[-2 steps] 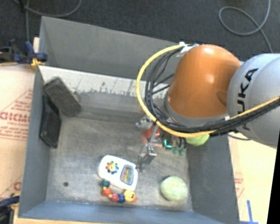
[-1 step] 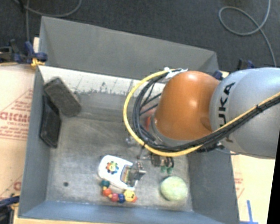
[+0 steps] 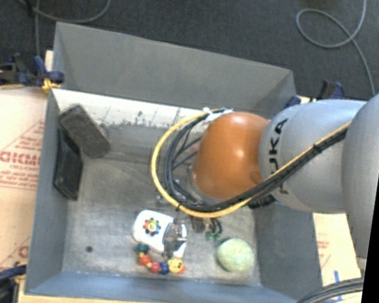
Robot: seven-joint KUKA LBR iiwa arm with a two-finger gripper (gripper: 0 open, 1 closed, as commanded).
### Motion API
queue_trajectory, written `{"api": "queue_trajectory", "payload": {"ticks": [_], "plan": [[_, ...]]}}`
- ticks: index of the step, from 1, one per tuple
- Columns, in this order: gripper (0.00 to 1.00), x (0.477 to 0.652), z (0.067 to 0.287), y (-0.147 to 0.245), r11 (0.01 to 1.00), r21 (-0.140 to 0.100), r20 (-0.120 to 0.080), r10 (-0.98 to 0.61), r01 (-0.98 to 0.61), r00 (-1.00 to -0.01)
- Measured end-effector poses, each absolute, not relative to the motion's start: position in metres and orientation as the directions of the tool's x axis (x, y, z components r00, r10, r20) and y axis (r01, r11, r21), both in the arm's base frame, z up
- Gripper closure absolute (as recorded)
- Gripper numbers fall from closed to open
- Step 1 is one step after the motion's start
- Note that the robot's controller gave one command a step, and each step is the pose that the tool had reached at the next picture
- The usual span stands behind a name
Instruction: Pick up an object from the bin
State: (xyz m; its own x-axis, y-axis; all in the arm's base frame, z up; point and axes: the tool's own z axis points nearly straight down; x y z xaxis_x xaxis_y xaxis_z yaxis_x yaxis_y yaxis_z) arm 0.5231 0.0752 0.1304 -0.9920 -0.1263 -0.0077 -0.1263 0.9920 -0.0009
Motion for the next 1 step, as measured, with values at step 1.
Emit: {"api": "queue_trajectory", "payload": {"ticks": [1], "plan": [[1.0,0.5444,0.0721,0.0706,0.975,0.0,-0.005,-0.221,-0.221,-0.975]]}}
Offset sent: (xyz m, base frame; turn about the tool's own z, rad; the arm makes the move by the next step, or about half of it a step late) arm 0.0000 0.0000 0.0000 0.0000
